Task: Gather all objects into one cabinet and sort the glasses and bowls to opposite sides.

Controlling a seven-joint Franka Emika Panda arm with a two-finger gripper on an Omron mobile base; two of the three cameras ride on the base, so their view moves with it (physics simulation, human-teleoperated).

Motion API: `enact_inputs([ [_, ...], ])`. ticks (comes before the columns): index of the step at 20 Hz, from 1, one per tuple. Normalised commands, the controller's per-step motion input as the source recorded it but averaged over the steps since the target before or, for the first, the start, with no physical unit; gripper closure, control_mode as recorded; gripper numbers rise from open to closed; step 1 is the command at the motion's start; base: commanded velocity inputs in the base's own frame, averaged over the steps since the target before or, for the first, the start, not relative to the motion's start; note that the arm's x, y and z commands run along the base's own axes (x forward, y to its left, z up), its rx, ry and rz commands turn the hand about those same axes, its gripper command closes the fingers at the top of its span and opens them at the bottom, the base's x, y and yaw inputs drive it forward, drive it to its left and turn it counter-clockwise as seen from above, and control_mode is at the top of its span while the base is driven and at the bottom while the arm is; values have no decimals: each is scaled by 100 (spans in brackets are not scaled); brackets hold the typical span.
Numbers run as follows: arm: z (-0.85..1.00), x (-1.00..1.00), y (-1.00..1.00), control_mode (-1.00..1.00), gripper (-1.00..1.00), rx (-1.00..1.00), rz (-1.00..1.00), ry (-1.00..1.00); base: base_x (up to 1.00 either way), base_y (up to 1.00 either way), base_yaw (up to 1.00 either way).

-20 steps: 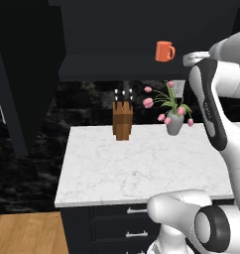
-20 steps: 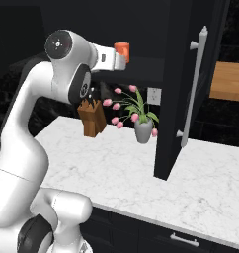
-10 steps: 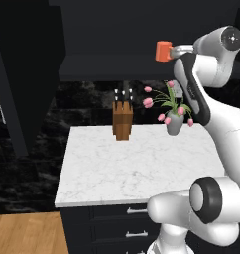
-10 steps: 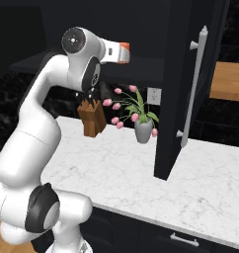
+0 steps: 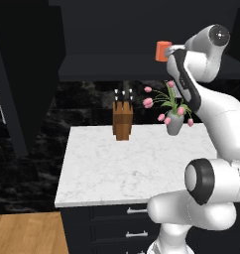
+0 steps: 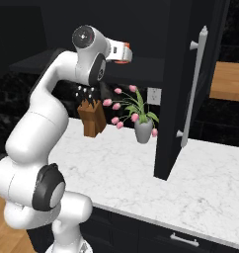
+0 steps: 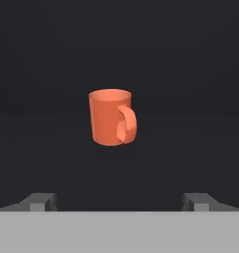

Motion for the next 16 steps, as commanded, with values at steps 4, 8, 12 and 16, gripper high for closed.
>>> enact_inputs([
  [4,-13,32,0,-100,-100,0,3,0,0,0,0],
  [8,-1,26,-1,-100,-100,0,2,0,0,0,0],
  [12,0,17,-1,-100,-100,0,0,0,0,0,0],
  [16,0,12,-11,-100,-100,0,0,0,0,0,0],
])
